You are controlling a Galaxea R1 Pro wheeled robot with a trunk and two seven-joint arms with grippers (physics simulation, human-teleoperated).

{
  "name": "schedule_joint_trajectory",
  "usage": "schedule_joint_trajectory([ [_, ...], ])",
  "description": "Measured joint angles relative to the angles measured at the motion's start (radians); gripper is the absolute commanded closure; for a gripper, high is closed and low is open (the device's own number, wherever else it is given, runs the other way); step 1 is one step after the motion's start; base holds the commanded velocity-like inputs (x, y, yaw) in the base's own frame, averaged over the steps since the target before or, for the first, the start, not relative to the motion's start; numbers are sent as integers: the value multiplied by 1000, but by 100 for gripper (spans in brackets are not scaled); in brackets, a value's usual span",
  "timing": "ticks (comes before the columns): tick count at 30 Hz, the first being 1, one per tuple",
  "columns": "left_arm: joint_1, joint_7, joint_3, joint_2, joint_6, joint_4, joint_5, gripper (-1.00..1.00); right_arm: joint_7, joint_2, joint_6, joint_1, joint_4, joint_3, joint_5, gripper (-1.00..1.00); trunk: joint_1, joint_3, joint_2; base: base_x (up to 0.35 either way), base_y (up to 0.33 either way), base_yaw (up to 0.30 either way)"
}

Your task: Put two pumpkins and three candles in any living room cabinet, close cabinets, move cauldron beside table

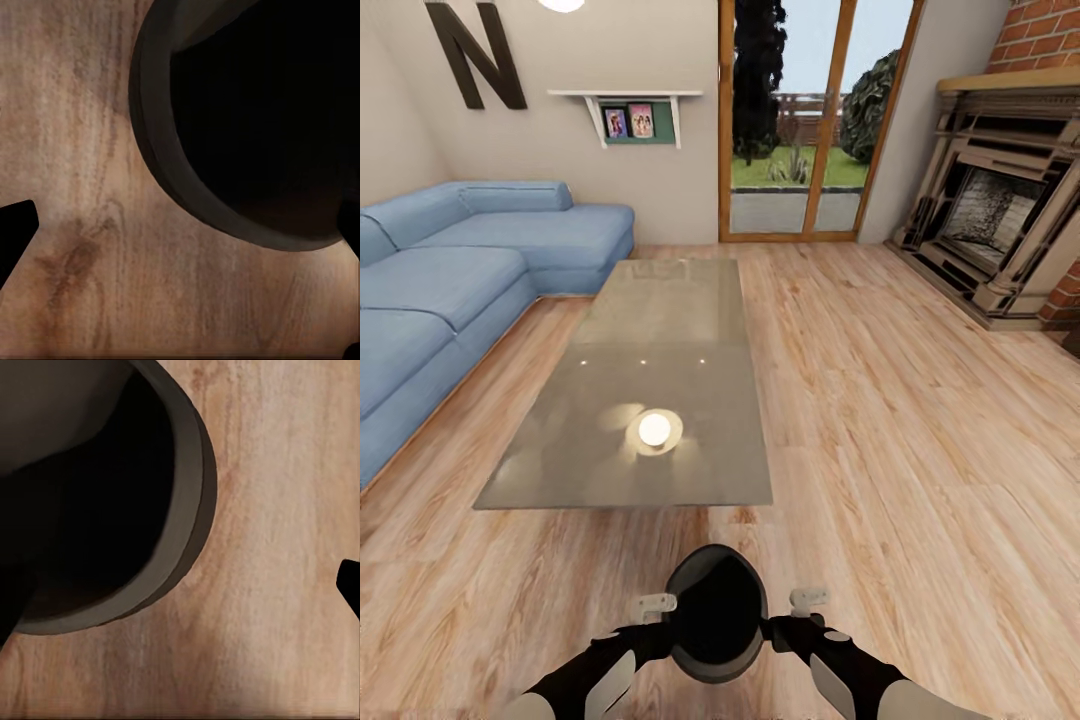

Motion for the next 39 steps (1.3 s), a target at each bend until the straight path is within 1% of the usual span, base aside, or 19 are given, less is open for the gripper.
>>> schedule_joint_trajectory([
  [12,0,2,0,1,0,-1,0,-100,0,4,0,0,0,1,0,-100,-46,38,84,-134,0,0],
  [37,0,4,1,2,1,1,0,-100,-10,6,1,0,1,-1,-4,-100,-141,116,259,-312,0,0],
  [39,0,5,8,6,1,1,0,-100,-11,6,2,0,2,-1,-5,-100,-149,122,273,-234,0,0],
])
